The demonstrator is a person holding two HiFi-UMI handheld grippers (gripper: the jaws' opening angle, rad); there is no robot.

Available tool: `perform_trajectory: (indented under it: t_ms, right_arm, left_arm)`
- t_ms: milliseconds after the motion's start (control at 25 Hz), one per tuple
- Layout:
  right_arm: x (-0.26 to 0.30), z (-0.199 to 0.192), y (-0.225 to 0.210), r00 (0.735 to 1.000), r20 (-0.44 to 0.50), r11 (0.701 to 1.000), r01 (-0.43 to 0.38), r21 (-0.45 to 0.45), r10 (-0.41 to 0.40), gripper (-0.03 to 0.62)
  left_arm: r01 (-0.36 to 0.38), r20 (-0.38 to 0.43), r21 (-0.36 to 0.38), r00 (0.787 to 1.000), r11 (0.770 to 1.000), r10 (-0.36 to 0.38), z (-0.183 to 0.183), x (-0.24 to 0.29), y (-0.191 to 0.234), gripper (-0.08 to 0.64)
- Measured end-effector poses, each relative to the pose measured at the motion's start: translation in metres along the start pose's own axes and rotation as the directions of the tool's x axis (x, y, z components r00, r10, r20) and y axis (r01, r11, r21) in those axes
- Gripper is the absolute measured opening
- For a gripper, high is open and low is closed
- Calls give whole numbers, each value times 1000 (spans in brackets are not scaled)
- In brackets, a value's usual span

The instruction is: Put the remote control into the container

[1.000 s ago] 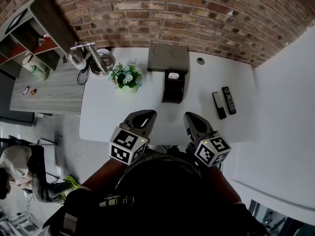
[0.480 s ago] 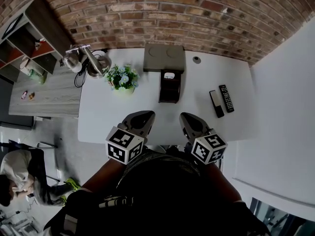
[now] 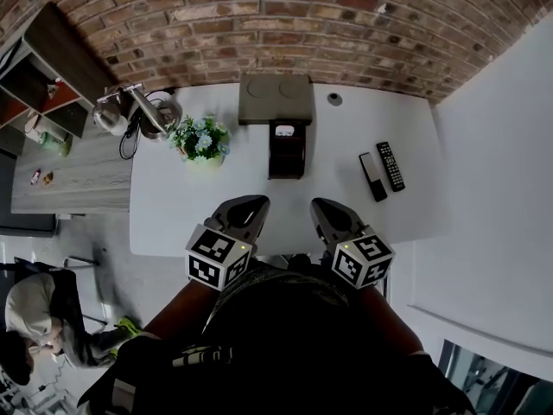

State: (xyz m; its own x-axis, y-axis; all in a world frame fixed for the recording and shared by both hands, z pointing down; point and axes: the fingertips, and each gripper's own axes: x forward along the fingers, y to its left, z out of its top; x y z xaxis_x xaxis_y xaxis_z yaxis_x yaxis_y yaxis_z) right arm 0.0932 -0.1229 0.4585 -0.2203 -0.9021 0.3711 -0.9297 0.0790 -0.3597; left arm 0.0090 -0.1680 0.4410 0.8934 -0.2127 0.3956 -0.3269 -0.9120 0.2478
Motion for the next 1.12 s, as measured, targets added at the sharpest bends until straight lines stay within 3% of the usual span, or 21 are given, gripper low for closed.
perform_trajectory:
  t_ms: [240,640,840,1000,1120]
  right_arm:
    - [-7,-6,-29,998,-18,999,53,-3,-53,9]
    - [-15,-21,-109,982,-84,986,166,-26,-168,9]
    - [-7,-52,-161,952,-196,970,216,-114,-235,11]
    - [0,-67,-202,927,-249,957,248,-153,-280,11]
    - [11,-73,-231,904,-294,941,247,-232,-310,11]
  left_arm:
    - [14,-79,72,997,997,-8,-9,24,-8,5]
    - [27,-216,70,976,997,-11,-31,68,-13,5]
    - [-3,-300,128,953,992,41,-56,91,-5,5]
    - [-18,-338,94,940,995,49,-65,100,-5,5]
    - [-39,-346,82,936,996,65,-66,108,-2,5]
